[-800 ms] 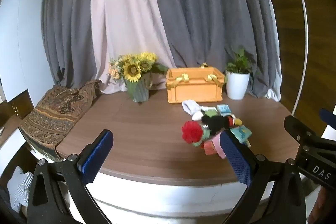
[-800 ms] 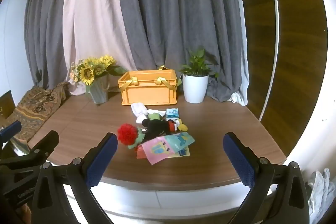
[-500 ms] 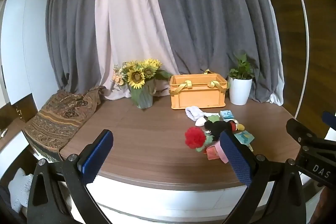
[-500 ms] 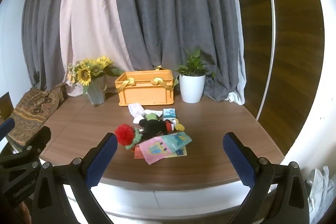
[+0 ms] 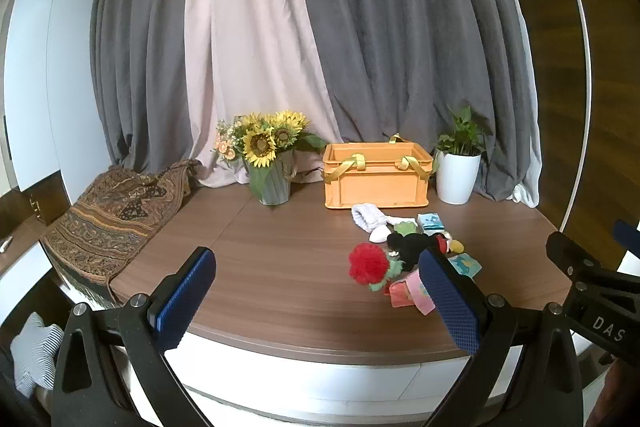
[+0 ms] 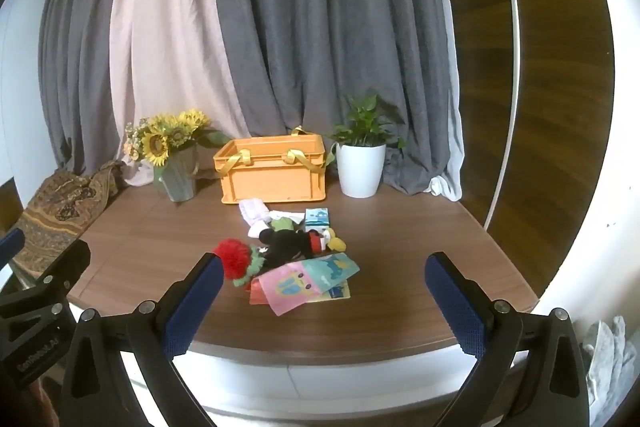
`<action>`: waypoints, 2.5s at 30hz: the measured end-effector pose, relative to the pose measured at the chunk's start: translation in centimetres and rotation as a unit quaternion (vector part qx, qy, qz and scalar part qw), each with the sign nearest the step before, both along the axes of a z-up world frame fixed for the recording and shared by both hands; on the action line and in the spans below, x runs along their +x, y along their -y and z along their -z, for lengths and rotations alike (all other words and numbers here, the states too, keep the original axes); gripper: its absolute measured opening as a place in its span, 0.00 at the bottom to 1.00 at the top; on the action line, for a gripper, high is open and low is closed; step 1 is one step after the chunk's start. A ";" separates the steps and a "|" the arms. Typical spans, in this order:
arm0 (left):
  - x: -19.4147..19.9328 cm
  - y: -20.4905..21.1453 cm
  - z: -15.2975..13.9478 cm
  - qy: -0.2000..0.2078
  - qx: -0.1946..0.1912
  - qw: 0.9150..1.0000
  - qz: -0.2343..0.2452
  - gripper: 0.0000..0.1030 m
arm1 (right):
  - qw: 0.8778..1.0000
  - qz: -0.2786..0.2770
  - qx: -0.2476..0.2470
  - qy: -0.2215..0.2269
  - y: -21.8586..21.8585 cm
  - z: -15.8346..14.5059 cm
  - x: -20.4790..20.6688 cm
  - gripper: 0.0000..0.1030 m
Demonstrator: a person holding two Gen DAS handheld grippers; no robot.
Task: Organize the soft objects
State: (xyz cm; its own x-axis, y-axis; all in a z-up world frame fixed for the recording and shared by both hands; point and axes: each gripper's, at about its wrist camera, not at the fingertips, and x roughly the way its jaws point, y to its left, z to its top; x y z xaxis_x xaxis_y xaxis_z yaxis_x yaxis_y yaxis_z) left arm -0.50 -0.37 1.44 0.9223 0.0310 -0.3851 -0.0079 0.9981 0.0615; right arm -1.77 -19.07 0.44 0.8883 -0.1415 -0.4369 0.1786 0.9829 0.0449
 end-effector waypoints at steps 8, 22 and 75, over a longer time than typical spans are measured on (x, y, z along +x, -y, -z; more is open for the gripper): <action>0.0 -0.1 -0.1 0.011 -0.003 1.000 -0.011 1.00 | 1.000 0.000 -0.001 -0.002 0.1 0.0 0.3 0.99; -0.1 -0.2 0.5 0.008 -0.010 1.000 -0.006 1.00 | 1.000 -0.002 -0.001 -0.005 0.2 0.1 0.4 0.99; 3.4 1.8 3.3 -0.044 -0.006 0.999 0.003 1.00 | 0.999 -0.008 0.011 -0.037 1.5 2.2 3.6 0.99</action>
State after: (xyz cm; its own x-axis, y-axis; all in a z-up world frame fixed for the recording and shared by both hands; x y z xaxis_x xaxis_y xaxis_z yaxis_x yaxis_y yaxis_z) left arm 2.89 -2.14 -1.88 0.8854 0.0207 -0.4645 0.0031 0.9987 0.0505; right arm 1.88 -20.61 -1.71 0.8558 -0.1167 -0.5039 0.1658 0.9847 0.0535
